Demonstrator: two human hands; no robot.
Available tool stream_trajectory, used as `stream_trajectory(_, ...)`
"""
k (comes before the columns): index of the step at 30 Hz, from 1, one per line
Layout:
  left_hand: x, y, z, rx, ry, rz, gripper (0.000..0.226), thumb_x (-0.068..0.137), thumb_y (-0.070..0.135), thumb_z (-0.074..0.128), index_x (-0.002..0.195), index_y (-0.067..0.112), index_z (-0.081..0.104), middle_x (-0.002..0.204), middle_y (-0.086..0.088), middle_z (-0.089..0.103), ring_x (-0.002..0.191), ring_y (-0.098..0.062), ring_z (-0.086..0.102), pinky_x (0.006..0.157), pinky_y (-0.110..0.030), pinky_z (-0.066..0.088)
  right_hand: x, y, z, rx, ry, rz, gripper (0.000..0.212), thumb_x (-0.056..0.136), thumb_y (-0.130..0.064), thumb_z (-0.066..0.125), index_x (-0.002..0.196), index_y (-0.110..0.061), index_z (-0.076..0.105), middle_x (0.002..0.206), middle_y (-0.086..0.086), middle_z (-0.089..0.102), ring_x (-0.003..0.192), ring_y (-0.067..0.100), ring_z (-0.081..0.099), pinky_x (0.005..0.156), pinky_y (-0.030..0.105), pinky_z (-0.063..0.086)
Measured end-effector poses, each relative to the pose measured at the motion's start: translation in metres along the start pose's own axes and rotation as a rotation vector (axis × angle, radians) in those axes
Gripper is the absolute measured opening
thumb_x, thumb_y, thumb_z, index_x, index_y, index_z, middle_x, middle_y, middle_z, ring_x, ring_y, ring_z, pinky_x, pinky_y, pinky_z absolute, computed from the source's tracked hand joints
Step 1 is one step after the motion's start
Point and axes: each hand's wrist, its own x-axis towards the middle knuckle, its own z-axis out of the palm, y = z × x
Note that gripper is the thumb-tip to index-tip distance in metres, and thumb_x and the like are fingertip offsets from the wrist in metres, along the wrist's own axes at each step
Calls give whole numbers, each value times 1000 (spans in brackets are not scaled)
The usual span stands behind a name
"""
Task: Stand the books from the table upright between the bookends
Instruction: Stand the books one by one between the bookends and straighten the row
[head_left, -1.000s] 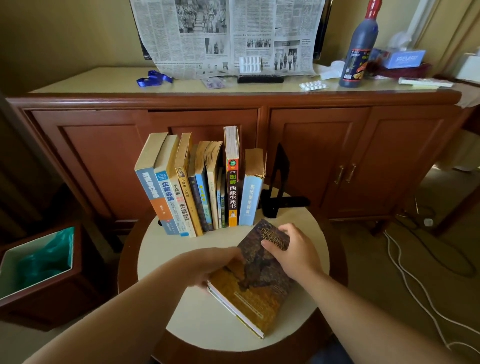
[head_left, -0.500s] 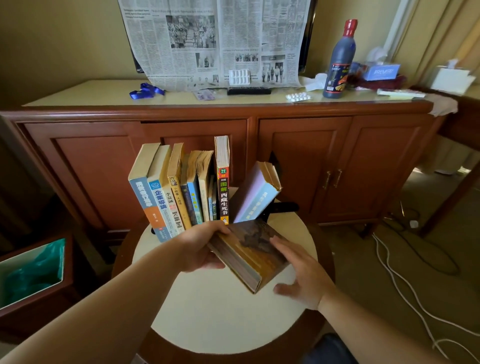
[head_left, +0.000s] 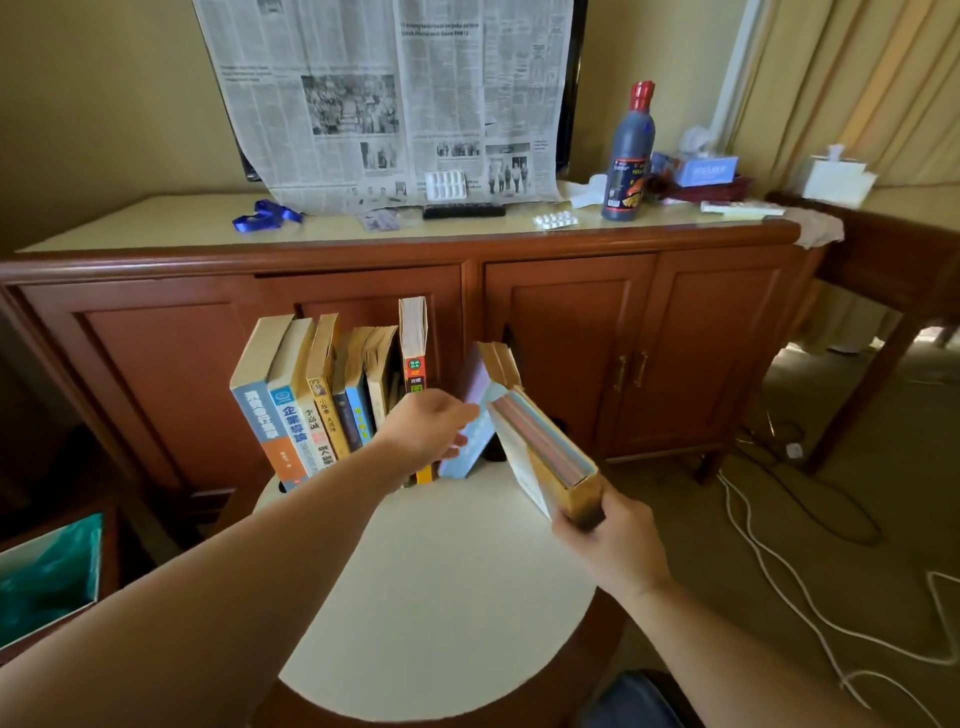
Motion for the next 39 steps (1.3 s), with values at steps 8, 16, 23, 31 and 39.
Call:
stream_trajectory(8,35,7,29,732,-22,516,57,97,23,69,149,21,48,149,0,47,137,-23,46,109,-34,44,10,-6,-8,162,94,275,30,84,-31,83,83,-38,54,77,-23,65,62,-9,64,53,4,47)
stream_trajectory(16,51,8,38,1299,-111,629,80,99,15,58,166,21,13,169,-2,20,153,-28,26,113,-49,47,10,-8,4,173,71,230,34,82,-26,85,77,-36,53,73,-19,66,76,-11,65,54,4,46)
stream_trajectory(23,27,-9,19,1426,171,567,83,92,21,70,159,4,23,150,-13,40,130,-28,44,106,-39,48,18,-24,29,209,60,176,24,83,-27,83,83,-27,58,69,-17,65,70,-3,67,54,6,47)
stream_trajectory(31,26,-21,-12,1216,102,551,75,92,8,66,157,10,28,151,-4,40,133,-24,40,98,-36,54,64,-74,55,224,42,185,31,85,-27,78,73,-30,50,64,-11,61,61,6,62,53,18,41)
stream_trajectory(39,37,-34,-20,948,137,522,82,93,-6,53,164,15,16,157,-3,43,145,-22,31,111,-37,47,116,-74,91,246,-228,179,38,86,-48,78,112,-24,64,95,-11,70,90,10,68,66,20,47)
